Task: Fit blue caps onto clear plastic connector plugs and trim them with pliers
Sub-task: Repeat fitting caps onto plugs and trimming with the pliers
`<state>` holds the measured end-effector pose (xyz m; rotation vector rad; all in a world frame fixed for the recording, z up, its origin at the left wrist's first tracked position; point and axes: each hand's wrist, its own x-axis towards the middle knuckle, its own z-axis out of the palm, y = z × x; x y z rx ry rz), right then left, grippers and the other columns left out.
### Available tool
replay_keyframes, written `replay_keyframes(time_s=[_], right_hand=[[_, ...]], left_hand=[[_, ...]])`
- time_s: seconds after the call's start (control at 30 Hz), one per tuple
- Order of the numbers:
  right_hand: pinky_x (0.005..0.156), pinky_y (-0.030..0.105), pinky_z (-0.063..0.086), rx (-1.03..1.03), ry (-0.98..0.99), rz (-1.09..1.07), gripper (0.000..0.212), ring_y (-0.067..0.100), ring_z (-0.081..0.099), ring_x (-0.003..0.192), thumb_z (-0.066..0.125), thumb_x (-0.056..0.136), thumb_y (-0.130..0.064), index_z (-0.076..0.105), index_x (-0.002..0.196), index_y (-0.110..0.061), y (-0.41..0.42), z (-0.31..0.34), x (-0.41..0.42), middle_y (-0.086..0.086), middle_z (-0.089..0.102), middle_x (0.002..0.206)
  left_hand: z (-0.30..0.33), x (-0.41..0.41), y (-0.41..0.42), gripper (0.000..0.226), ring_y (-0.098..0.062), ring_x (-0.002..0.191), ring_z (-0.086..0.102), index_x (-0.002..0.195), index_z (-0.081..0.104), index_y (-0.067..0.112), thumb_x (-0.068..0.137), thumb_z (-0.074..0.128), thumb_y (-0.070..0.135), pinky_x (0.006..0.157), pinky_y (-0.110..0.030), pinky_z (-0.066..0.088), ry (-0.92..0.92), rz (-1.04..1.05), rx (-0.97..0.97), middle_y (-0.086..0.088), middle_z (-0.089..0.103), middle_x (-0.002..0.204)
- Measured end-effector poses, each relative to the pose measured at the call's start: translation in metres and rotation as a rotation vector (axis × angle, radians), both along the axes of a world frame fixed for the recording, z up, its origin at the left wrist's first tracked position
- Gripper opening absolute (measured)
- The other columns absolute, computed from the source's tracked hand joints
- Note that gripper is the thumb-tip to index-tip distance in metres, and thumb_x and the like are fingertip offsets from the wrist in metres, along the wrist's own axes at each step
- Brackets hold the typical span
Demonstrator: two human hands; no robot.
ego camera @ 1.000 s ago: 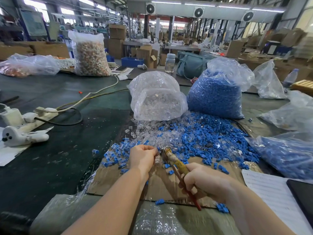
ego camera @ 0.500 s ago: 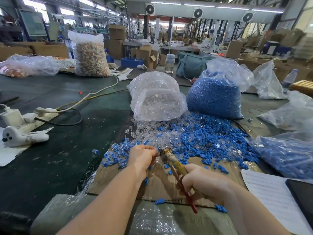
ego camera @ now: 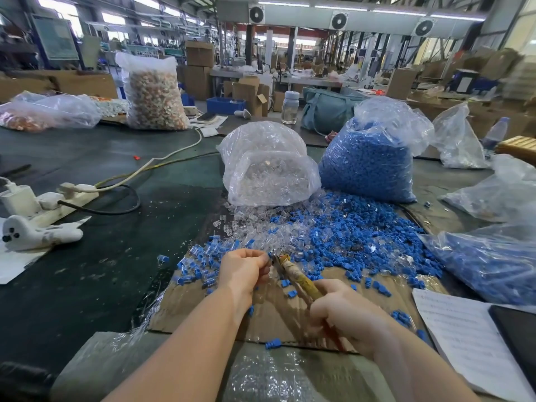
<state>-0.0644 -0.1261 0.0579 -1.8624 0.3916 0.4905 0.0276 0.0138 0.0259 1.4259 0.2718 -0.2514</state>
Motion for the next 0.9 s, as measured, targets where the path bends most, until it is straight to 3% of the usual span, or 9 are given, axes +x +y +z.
replay_keyframes(time_s=[0.17,0.23,0.37,0.43,0.53,0.6,0.67,0.73,0.9], right_hand=[[0.052,0.018,0.043,-0.275,-0.204,-0.086,0.051,0.011,0.054,0.071,0.067,0.069,0.001,0.051,0.115,-0.015,-0.009,-0.011,0.004,0.005,0.053,0.103],[0.055,0.023,0.043,-0.425,-0.273,-0.174,0.049,0.015,0.056,0.074,0.071,0.070,-0.008,0.052,0.114,-0.016,-0.020,-0.017,0.007,0.003,0.054,0.099],[0.088,0.037,0.043,-0.891,-0.318,-0.269,0.055,0.023,0.050,0.100,0.072,0.076,-0.042,0.053,0.121,-0.017,-0.049,-0.029,0.014,0.004,0.052,0.098],[0.090,0.037,0.041,-0.996,-0.302,-0.323,0.061,0.027,0.047,0.107,0.068,0.077,-0.051,0.051,0.124,-0.015,-0.062,-0.034,0.017,0.009,0.054,0.108],[0.085,0.035,0.041,-1.147,-0.236,-0.338,0.064,0.029,0.048,0.109,0.063,0.078,-0.058,0.050,0.124,-0.016,-0.078,-0.040,0.019,0.013,0.054,0.115],[0.084,0.034,0.041,-1.219,-0.203,-0.317,0.060,0.028,0.049,0.107,0.059,0.079,-0.062,0.052,0.115,-0.016,-0.085,-0.043,0.020,0.012,0.053,0.113],[0.084,0.035,0.042,-1.262,-0.182,-0.297,0.057,0.027,0.050,0.105,0.055,0.079,-0.065,0.051,0.108,-0.016,-0.089,-0.045,0.020,0.011,0.053,0.111],[0.084,0.034,0.042,-1.293,-0.171,-0.283,0.058,0.026,0.050,0.104,0.051,0.080,-0.068,0.051,0.108,-0.017,-0.091,-0.048,0.021,0.010,0.053,0.110],[0.093,0.037,0.041,-1.282,-0.111,-0.233,0.069,0.030,0.047,0.114,0.039,0.083,-0.071,0.043,0.128,-0.019,-0.094,-0.052,0.024,0.014,0.051,0.122]], left_hand=[[-0.005,0.010,0.009,0.013,-0.014,0.052,0.059,0.085,0.058,0.005,0.088,0.053,-0.006,0.051,-0.022,0.052,0.050,0.222,-0.079,-0.010,0.061,0.067],[-0.009,0.016,0.017,0.012,-0.013,0.055,0.060,0.092,0.059,0.005,0.090,0.052,-0.004,0.051,-0.021,0.051,0.037,0.311,-0.068,-0.009,0.062,0.072],[-0.015,0.022,0.026,0.036,-0.006,0.068,0.055,0.128,0.052,0.008,0.093,0.049,-0.001,0.057,-0.016,0.043,-0.035,0.345,0.014,-0.004,0.061,0.112],[-0.017,0.020,0.027,0.044,-0.003,0.070,0.053,0.137,0.044,0.013,0.094,0.045,0.003,0.058,-0.009,0.043,-0.088,0.316,0.107,-0.001,0.052,0.133],[-0.020,0.009,0.023,0.045,0.004,0.045,0.044,0.140,0.041,0.016,0.096,0.044,0.006,0.039,0.000,0.032,-0.202,0.236,0.288,-0.002,0.048,0.139],[-0.022,0.000,0.020,0.043,0.007,0.071,0.056,0.138,0.043,0.016,0.096,0.045,0.007,0.064,0.003,0.038,-0.323,0.155,0.436,-0.001,0.045,0.141],[-0.026,-0.008,0.015,0.039,-0.007,0.114,0.051,0.134,0.048,0.015,0.095,0.046,0.007,0.096,-0.013,0.033,-0.436,0.087,0.588,0.001,0.046,0.140],[-0.031,-0.015,0.008,0.036,-0.010,0.125,0.042,0.130,0.052,0.015,0.094,0.048,0.008,0.103,-0.017,0.025,-0.529,0.032,0.705,0.003,0.048,0.137],[-0.045,-0.025,-0.006,0.033,-0.006,0.127,0.039,0.126,0.054,0.019,0.094,0.051,0.015,0.104,-0.011,0.015,-0.681,-0.069,0.870,0.006,0.051,0.134]])
